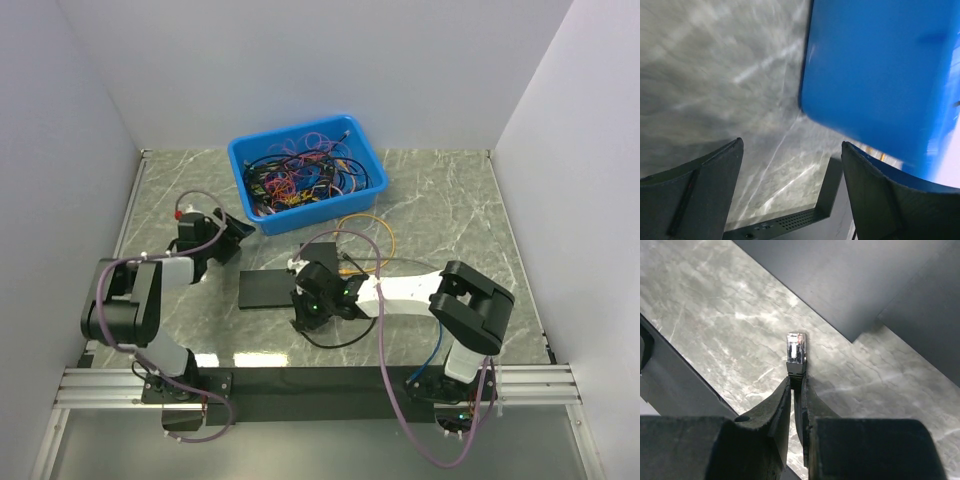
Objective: Insert the plug into the switch port
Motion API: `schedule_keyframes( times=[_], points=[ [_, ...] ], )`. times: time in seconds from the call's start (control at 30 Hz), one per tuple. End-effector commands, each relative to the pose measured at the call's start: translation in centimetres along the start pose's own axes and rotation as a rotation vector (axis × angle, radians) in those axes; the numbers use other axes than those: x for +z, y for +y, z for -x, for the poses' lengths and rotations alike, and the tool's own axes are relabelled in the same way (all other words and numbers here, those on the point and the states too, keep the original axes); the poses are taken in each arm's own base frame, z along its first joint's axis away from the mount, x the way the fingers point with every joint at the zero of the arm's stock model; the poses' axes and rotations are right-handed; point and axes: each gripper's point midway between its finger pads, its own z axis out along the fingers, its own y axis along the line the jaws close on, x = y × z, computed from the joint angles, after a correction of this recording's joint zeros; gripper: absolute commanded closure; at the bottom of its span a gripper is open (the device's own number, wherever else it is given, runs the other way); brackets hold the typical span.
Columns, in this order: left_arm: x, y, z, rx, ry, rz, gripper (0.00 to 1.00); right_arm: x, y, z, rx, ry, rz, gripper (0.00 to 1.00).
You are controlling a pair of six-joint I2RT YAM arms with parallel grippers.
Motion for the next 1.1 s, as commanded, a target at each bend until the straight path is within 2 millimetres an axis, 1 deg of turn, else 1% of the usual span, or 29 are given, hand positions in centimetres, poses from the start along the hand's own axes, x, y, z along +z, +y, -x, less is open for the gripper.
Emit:
schedule_keyframes(
  times=[0.0, 0.1, 0.17, 0.2, 0.23, 0.3, 0.33, 0.4, 0.43, 0.5, 0.53, 0.7, 0.77, 0.8, 0.83, 0.97, 1.07],
  points=[
    [0.9, -3.0, -1.4, 0.062, 0.045, -0.119, 0.16, -0.6, -0.2, 1.2, 0.020, -0.052, -0.020, 1.00],
    [1.3, -2.4, -3.2, 0.075, 0.081, -0.101, 0.17, -0.4, -0.2, 1.7, 0.014, -0.060, -0.033, 1.00],
    [1.2, -1.8, -4.1, 0.073, 0.101, -0.082, 0.17, -0.3, -0.3, 2.3, 0.009, -0.070, -0.047, 1.00],
    [1.0, -1.8, -4.9, 0.077, 0.117, -0.085, 0.17, -0.2, -0.3, 2.4, 0.008, -0.069, -0.054, 1.00],
    [0.7, -1.2, -5.5, 0.075, 0.126, -0.076, 0.18, 0.0, -0.4, 3.1, 0.001, -0.081, -0.073, 1.00],
    [0.2, -0.6, -6.6, 0.079, 0.142, -0.069, 0.18, 0.1, -0.7, 3.4, -0.007, -0.077, -0.096, 1.00],
    [-0.3, 0.3, -7.4, 0.074, 0.152, -0.050, 0.18, 0.2, -0.7, 4.1, -0.015, -0.086, -0.110, 1.00],
    [-0.9, 0.8, -8.0, 0.064, 0.160, -0.052, 0.18, 0.3, -0.9, 4.3, -0.019, -0.084, -0.127, 1.00],
    [-1.6, 1.7, -8.9, 0.057, 0.175, -0.042, 0.18, 0.4, -1.2, 4.6, -0.015, -0.087, -0.135, 1.00],
    [-2.2, 2.1, -9.4, 0.046, 0.185, -0.046, 0.18, 0.6, -1.3, 4.8, -0.012, -0.089, -0.144, 1.00],
    [-2.9, 2.6, -10.0, 0.041, 0.193, -0.044, 0.18, 0.8, -1.5, 4.8, -0.008, -0.086, -0.148, 1.00],
    [-4.9, 3.4, -10.7, 0.026, 0.184, -0.037, 0.18, 1.0, -1.4, 4.9, -0.005, -0.079, -0.156, 1.00],
    [-5.6, 3.0, -10.6, 0.030, 0.167, -0.057, 0.18, 0.8, -1.7, 5.3, -0.007, -0.094, -0.175, 1.00],
    [-5.9, 3.3, -10.8, 0.030, 0.171, -0.044, 0.18, 0.8, -1.8, 5.4, -0.004, -0.097, -0.183, 1.00],
    [-6.4, 2.7, -10.5, 0.035, 0.154, -0.063, 0.18, 0.8, -1.9, 5.5, -0.003, -0.100, -0.190, 1.00],
    [-7.4, 2.6, -10.1, 0.051, 0.128, -0.062, 0.18, 0.8, -2.1, 5.3, 0.001, -0.097, -0.200, 1.00],
    [-8.2, 2.4, -9.9, 0.062, 0.109, -0.068, 0.18, 0.9, -2.3, 4.7, 0.007, -0.091, -0.206, 1.00]
  ],
)
